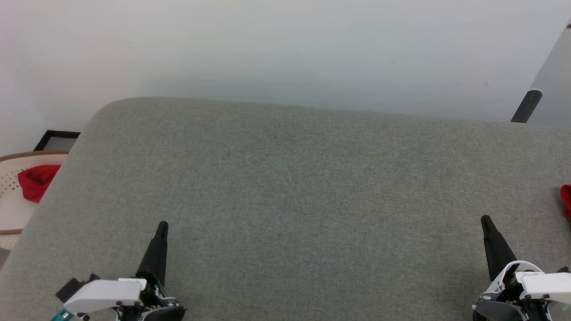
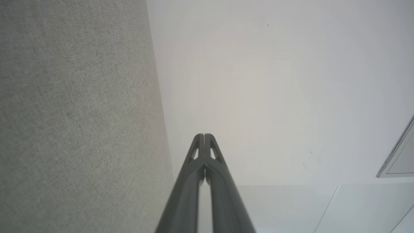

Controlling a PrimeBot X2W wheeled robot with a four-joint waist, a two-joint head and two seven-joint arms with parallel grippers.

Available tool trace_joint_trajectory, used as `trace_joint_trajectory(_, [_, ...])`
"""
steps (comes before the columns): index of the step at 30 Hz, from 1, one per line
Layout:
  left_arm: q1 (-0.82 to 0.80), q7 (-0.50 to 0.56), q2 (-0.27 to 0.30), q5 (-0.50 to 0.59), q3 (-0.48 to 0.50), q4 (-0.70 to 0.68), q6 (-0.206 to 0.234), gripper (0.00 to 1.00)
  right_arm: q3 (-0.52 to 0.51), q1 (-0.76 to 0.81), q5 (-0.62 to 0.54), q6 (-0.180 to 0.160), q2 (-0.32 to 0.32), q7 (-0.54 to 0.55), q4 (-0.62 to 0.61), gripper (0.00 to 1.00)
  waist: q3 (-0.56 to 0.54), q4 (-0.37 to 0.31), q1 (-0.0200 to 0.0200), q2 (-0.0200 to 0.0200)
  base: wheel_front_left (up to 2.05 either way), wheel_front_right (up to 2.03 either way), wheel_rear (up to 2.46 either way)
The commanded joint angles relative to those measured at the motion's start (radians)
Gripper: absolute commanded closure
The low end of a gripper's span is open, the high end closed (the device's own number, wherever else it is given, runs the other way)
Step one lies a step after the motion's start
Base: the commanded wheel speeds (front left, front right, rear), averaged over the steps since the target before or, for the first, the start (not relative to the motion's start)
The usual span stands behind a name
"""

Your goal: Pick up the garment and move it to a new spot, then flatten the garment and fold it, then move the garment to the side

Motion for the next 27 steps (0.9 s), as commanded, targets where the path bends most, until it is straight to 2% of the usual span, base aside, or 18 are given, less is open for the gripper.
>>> trace_joint_trajectory(1, [-0.010,0.002,-0.002,0.000,0.003,0.001,-0.005,1.00,0.003,-0.004,0.003,0.000,0.003,0.000,0.000,1.00,0.000,0.000,0.0000,0.0000,0.00,0.00,0.00])
trace_joint_trajectory(27, [-0.010,0.003,-0.002,0.001,0.003,0.001,-0.005,1.00,0.003,-0.004,0.004,0.000,0.003,0.000,0.000,1.00,0.000,0.000,0.0000,0.0000,0.00,0.00,0.00])
